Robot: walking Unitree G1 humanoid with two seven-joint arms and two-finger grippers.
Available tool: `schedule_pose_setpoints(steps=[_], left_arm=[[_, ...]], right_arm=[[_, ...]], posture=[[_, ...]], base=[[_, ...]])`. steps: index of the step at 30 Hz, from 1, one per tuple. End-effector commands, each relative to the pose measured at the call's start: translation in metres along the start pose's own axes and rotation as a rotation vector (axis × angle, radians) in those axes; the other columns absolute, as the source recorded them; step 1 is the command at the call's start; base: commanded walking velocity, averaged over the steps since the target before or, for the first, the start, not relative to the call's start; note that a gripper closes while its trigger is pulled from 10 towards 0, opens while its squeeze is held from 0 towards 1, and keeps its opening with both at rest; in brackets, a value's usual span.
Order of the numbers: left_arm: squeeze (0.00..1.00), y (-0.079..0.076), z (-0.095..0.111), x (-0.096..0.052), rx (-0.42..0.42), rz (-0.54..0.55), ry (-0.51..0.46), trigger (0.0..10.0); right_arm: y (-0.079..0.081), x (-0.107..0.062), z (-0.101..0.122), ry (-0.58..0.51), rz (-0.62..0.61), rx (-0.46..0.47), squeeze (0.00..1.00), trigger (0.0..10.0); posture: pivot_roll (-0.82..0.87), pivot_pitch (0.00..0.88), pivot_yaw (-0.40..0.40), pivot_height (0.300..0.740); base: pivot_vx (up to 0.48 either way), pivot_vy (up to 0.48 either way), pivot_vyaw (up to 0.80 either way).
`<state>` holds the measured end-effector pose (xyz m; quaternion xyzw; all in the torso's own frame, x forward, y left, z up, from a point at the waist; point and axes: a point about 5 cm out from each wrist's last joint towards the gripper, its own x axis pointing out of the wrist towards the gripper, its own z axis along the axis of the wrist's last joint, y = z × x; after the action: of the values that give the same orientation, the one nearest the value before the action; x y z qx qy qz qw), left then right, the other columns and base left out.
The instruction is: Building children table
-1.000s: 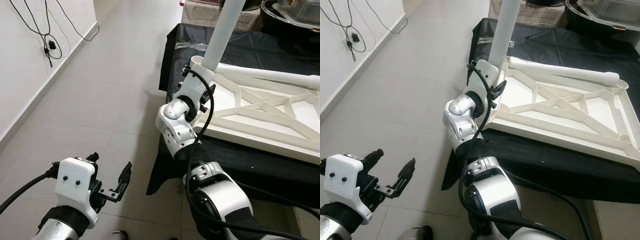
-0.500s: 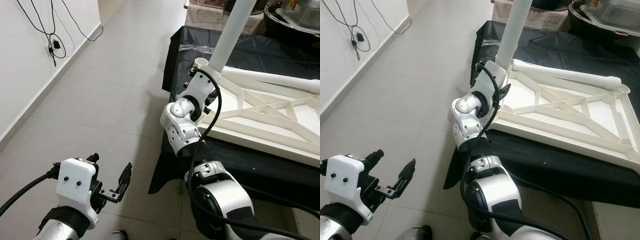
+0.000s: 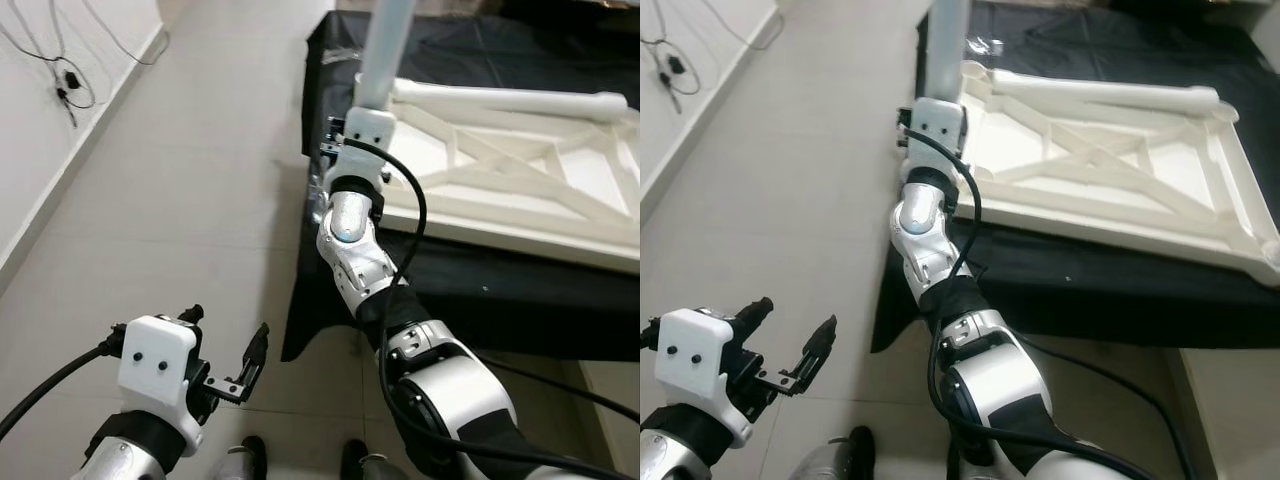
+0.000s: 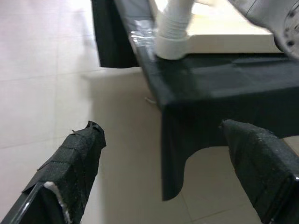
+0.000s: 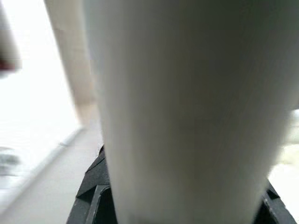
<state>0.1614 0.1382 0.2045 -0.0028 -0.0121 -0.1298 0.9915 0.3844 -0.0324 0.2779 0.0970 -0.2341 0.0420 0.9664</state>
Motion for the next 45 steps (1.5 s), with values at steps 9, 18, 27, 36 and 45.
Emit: schedule_pose_setpoints(steps=[9,18,27,36,45], left_arm=[[0.0,0.007,-0.006,0.005,0.029,0.023,0.027,10.0],[1.0,0.048,0.018,0.037,0.299,0.195,-0.055,10.0],[0.0,0.073,0.037,0.087,0.406,0.179,-0.089,10.0],[0.0,0.045,0.031,0.117,0.371,-0.08,-0.078,10.0],[0.0,0.052,0.038,0.133,0.43,-0.035,-0.109,10.0]], right_arm=[[0.0,0.016,0.019,-0.033,0.303,0.1,0.0,10.0],[0.007,0.019,0.037,0.007,0.493,0.335,0.0,10.0],[0.019,-0.002,0.046,0.033,0.686,0.521,0.0,10.0],[0.029,-0.02,0.049,0.084,0.817,0.596,0.0,10.0],[0.033,-0.032,0.04,0.146,0.86,0.583,0.0,10.0]], posture=[[0.15,0.293,-0.03,0.74],[0.16,0.287,-0.041,0.74],[0.14,0.265,-0.032,0.74],[0.13,0.252,-0.034,0.74],[0.13,0.251,-0.033,0.74]], base=[[0.0,0.0,0.0],[0.0,0.0,0.0],[0.0,0.0,0.0],[0.0,0.0,0.0],[0.0,0.0,0.0]])
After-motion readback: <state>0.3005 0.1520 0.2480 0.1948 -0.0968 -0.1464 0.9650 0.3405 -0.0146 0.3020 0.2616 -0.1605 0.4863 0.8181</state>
